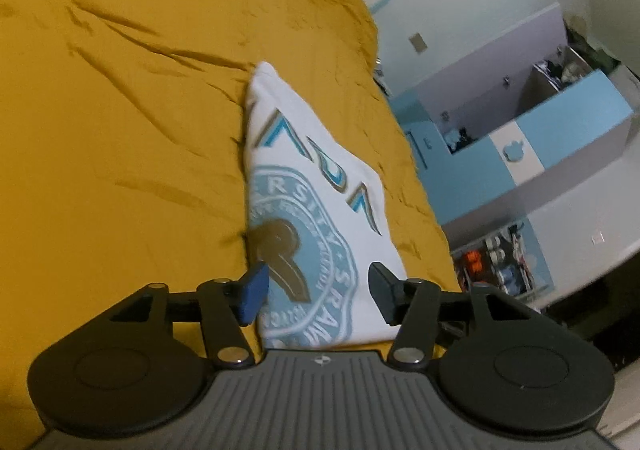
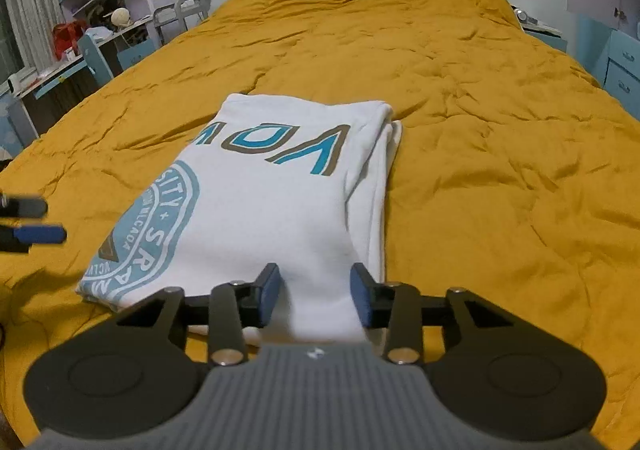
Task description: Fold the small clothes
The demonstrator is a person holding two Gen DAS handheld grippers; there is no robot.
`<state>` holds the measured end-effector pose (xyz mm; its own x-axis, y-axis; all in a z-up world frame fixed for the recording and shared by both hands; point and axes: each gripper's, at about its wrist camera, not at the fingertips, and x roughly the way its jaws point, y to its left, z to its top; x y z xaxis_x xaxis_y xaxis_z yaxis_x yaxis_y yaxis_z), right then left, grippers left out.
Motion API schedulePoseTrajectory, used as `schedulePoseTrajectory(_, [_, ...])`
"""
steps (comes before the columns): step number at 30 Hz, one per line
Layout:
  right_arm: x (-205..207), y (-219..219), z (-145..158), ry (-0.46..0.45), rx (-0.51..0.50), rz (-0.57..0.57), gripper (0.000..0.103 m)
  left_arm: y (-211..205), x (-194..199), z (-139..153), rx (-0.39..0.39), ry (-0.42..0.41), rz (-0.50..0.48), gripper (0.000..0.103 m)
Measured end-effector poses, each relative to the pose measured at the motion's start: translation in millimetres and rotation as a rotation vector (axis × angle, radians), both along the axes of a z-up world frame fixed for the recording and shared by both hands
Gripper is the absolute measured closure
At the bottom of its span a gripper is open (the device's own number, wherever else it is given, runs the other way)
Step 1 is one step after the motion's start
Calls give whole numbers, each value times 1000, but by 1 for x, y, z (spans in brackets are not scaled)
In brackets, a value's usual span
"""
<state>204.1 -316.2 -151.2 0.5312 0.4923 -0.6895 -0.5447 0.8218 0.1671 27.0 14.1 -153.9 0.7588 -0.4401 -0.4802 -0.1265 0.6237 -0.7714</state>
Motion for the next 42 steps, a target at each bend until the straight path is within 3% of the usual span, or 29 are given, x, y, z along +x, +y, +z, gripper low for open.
schedulePoseTrajectory(7, [-1, 2, 3, 10, -8, 6, 61, 5, 11, -16, -18, 72, -6, 40])
schedulePoseTrajectory(14, [2, 4, 7, 16, -24, 37, 58, 6, 19, -27, 13, 85, -5, 40])
schedulePoseTrajectory(19, [3, 9, 6, -9, -101, 48, 50, 12, 23, -36, -16, 101, 3, 40])
schedulePoseTrajectory(24, [7, 4, 7, 7, -88, 51, 50, 14, 24, -40, -25, 93, -7, 40])
schedulePoseTrajectory(28, [28, -17, 11, 27, 32, -12, 45, 15, 24, -42, -53, 73, -33, 40])
schedulePoseTrajectory(34, [105, -63, -12, 262, 433, -178, 41, 7, 30, -50, -90, 66, -107, 37])
schedulePoseTrajectory(36, [128, -63, -23, 318, 486, -196, 41, 1, 36, -53, -95, 66, -139, 37])
schedulePoseTrajectory(42, [174, -33, -48, 410, 511, -177, 41, -13, 58, -58, -110, 85, -198, 32])
